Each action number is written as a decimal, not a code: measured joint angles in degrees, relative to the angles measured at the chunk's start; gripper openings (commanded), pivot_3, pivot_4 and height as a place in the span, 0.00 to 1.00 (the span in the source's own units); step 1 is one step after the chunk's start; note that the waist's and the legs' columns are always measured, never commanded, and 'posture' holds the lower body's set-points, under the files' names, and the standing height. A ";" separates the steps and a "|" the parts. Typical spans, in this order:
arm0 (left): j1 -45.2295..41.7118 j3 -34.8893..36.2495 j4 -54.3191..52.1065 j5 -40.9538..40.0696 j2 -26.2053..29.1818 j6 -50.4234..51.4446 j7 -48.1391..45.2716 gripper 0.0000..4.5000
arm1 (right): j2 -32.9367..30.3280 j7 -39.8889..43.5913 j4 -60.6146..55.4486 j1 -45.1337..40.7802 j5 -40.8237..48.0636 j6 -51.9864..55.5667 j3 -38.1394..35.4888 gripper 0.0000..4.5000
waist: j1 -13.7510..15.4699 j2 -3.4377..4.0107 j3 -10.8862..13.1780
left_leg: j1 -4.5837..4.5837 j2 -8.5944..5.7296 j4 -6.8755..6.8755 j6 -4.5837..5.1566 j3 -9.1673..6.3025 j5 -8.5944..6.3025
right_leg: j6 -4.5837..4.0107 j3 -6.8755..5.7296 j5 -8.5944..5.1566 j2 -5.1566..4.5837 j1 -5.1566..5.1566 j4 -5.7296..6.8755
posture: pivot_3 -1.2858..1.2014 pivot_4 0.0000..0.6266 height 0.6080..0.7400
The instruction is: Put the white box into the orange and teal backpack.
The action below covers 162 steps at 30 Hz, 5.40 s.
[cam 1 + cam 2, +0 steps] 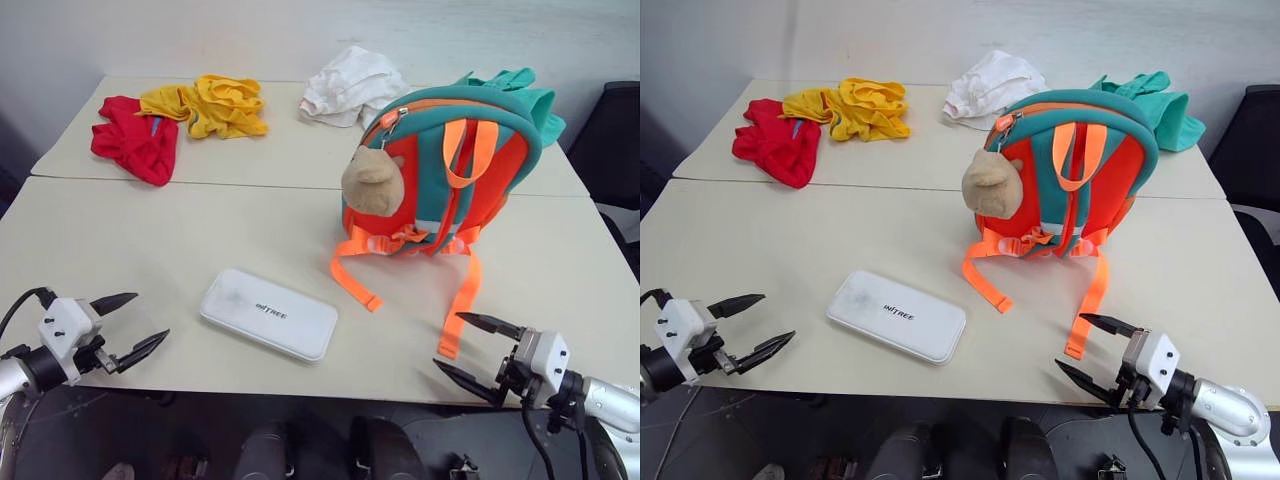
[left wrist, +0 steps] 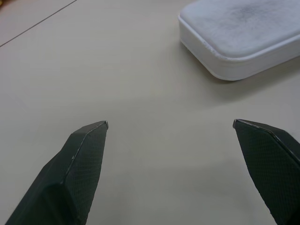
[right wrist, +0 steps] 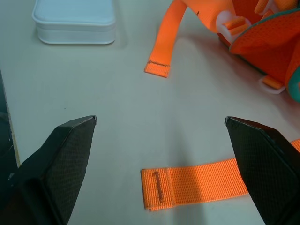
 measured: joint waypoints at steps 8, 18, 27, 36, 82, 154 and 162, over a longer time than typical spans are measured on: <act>-0.53 -0.05 -1.96 -4.68 0.88 7.05 -1.55 1.00 | 0.00 0.55 -1.91 0.70 -0.41 -0.30 2.10 1.00 | -0.06 0.00 0.00 | 0.01 0.00 0.01 0.00 0.01 0.03 | 0.00 0.00 0.00 0.03 0.00 0.06 | 0.52 0.24 1.00; -10.72 -2.15 -2.51 -6.99 6.50 18.63 -2.59 0.80 | -1.83 -1.80 -14.18 -7.49 -2.61 13.73 14.31 0.79 | -0.06 -0.05 -0.02 | 0.00 0.00 0.10 -0.05 -0.04 0.11 | -0.01 0.00 0.00 0.03 -0.04 0.17 | 0.52 0.24 1.00; -22.36 -17.83 7.09 4.46 7.76 17.05 -3.91 0.15 | 0.80 -1.74 -6.52 -21.62 -13.49 18.83 29.28 0.07 | -0.18 -0.08 -0.04 | -0.18 -0.04 0.17 0.31 0.14 0.25 | 0.01 -0.12 0.00 0.18 -0.14 0.33 | 0.52 0.24 1.00; -23.05 -21.23 2.88 4.22 4.71 20.40 -5.68 0.01 | 5.24 -4.50 -5.39 -26.65 -13.59 25.68 30.84 0.00 | -0.12 -0.11 -0.05 | -0.16 -0.01 0.27 0.32 0.12 0.29 | 0.02 -0.05 0.00 0.15 -0.15 0.50 | 0.52 0.24 1.00; -47.71 -22.49 20.22 -27.71 1.70 94.79 4.71 0.78 | -2.64 1.91 1.57 -30.66 -13.47 24.47 22.71 0.00 | -0.16 -0.19 -0.05 | -0.12 -0.05 0.38 0.23 0.08 0.45 | 0.06 0.02 0.00 0.29 -0.10 0.61 | 0.52 0.24 1.00; -24.86 9.99 4.66 -38.08 -2.20 54.65 4.87 0.27 | 16.10 11.11 14.08 -55.52 14.14 32.91 11.28 0.00 | -1.65 -0.12 -0.01 | -0.20 -0.02 0.22 0.18 -0.02 0.48 | -0.01 0.00 -0.03 0.16 -0.19 0.58 | 0.52 0.24 1.00; -26.49 9.87 6.12 -37.83 -0.04 54.37 4.68 0.27 | 9.64 7.64 -6.47 -49.71 33.52 56.17 12.92 0.00 | -1.55 -0.13 -0.01 | -0.21 0.00 0.18 0.20 -0.04 0.38 | -0.01 0.01 -0.03 0.14 -0.21 0.50 | 0.52 0.24 1.00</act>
